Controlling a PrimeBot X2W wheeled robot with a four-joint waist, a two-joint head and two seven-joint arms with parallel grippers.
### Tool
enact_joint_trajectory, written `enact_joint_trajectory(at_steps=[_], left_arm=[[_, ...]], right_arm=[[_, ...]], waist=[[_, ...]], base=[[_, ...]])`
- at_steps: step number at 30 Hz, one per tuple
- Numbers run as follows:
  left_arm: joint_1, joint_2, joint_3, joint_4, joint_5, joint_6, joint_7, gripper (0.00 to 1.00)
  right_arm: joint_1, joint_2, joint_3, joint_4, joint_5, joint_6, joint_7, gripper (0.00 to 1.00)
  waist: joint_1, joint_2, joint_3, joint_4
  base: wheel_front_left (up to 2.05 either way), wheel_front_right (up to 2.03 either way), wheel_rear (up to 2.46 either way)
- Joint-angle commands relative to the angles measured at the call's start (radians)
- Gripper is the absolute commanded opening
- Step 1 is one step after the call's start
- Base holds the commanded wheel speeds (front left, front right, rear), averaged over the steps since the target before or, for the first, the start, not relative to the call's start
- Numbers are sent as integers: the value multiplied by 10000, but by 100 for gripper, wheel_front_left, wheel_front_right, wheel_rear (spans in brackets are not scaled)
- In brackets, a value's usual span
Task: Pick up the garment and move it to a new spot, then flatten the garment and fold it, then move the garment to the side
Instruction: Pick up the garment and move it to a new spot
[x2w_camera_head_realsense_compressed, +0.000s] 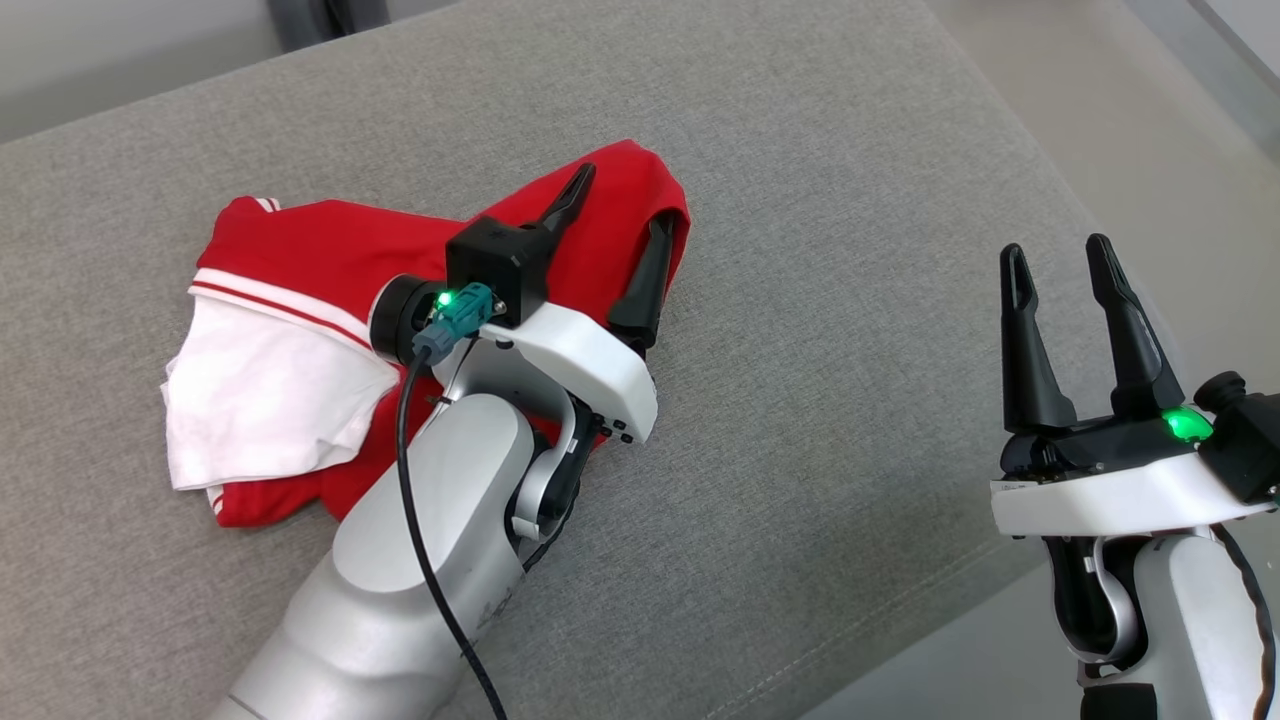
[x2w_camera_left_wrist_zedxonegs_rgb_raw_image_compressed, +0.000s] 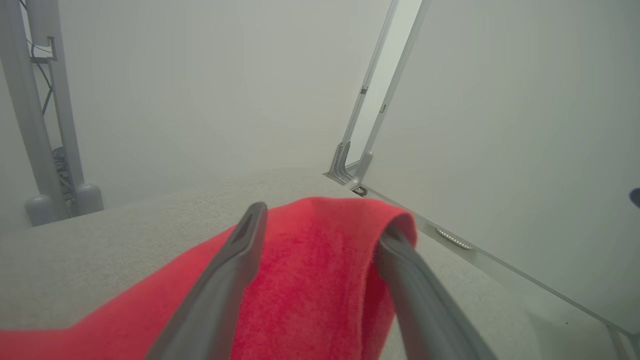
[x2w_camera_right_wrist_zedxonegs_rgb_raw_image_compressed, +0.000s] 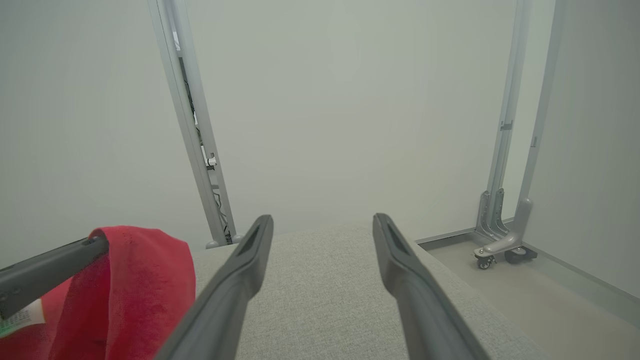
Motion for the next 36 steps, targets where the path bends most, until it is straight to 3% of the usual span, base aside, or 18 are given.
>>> enact_joint_trajectory(at_steps=[1,10,15,21,28,32,36], left_arm=[[-179,80,-117,179,-152,47,-222,100],[-296,86,-709,806,-269,-222,-463,100],[63,457,-786,720,-222,-381,-632,100],[863,1271,-72,-142,-61,15,-1139,100],[2430,1990,917,-1866,1209,344,-1215,100],[3684,1920,1862,-2836,1817,379,-1213,100],[4947,1486,2979,-3649,2270,200,-1214,100]], right_arm=[[75,-16,-31,-45,-4,-3,-22,100],[24,-27,-129,-64,-409,-3,-22,100],[151,-30,-185,-110,-672,-3,-21,100],[377,-29,33,-220,-1118,-3,-21,100],[655,-97,229,-274,-1555,-3,-21,100],[797,-222,449,-183,-1635,-3,-21,100],[865,-298,560,-120,-1628,-5,-21,100]], waist=[[0,0,33,48],[0,0,-334,1066],[0,0,-735,1864],[0,0,-1291,3010],[0,0,-1713,4051],[0,0,-1893,4459],[0,0,-2013,4705]], base=[[0,0,0],[0,0,0],[0,0,0],[0,0,0],[0,0,0],[0,0,0],[0,0,0]])
